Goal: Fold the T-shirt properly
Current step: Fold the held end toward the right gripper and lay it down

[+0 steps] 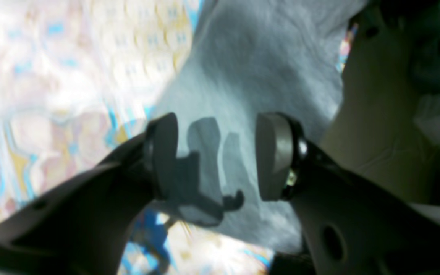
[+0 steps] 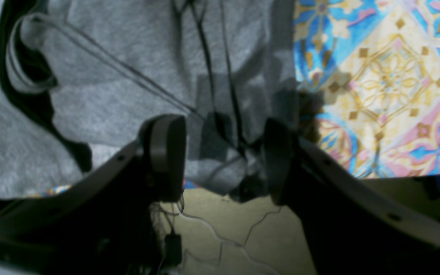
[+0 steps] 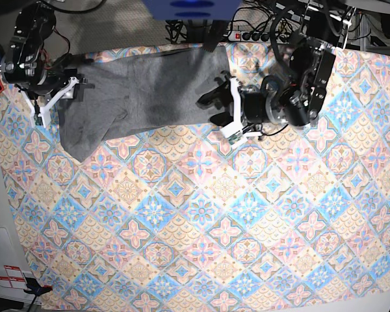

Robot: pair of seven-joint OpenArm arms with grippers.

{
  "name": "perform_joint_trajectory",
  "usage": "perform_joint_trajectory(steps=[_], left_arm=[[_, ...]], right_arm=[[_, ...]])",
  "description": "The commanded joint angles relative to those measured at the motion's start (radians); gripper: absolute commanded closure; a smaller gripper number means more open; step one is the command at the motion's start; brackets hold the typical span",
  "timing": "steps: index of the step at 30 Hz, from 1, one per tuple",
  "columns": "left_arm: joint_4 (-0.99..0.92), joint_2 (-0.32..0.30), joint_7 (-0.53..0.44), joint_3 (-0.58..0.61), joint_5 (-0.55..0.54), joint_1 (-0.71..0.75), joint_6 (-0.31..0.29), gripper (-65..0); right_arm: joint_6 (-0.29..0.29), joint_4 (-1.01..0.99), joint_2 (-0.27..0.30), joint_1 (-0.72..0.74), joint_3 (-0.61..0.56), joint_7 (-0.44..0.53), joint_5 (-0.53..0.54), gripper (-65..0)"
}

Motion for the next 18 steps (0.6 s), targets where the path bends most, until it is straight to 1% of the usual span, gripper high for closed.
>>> perform_joint_trajectory(steps=[1, 5, 7, 9, 11, 14, 18], left_arm=[[0.051, -0.012, -0.021, -0.033, -0.024, 0.03, -0.006, -31.0], [0.131, -0.023, -0.018, -0.124, -0.024, 0.147, -0.006, -31.4], [0.132, -0.017, 0.02, -0.17, -0.03, 0.182, -0.006, -31.5], [0.101, -0.001, 0.075, -0.208, -0.059, 0.202, -0.006, -31.5], [0.06, 0.017, 0.104, -0.254, -0.098, 0.215, -0.006, -31.5], [-0.023, 0.045, 0.112, -0.317, -0.155, 0.215, -0.006, -31.5], [-0.144, 0.054, 0.109, -0.313, -0.208, 0.202, -0.006, -31.6]], right_arm=[[0.0, 0.015, 0.015, 0.012, 0.007, 0.012, 0.004, -32.4], [0.0, 0.015, 0.015, 0.024, 0.005, 0.011, 0.004, -32.5], [0.0, 0.015, 0.015, 0.024, 0.004, 0.009, 0.004, -32.5], [0.0, 0.015, 0.015, 0.024, 0.004, 0.009, 0.004, -32.5], [0.0, 0.015, 0.015, 0.023, 0.004, 0.009, 0.004, -32.5], [0.0, 0.015, 0.015, 0.021, 0.004, 0.009, 0.004, -32.5], [0.0, 0.015, 0.015, 0.021, 0.004, 0.009, 0.004, -32.5]])
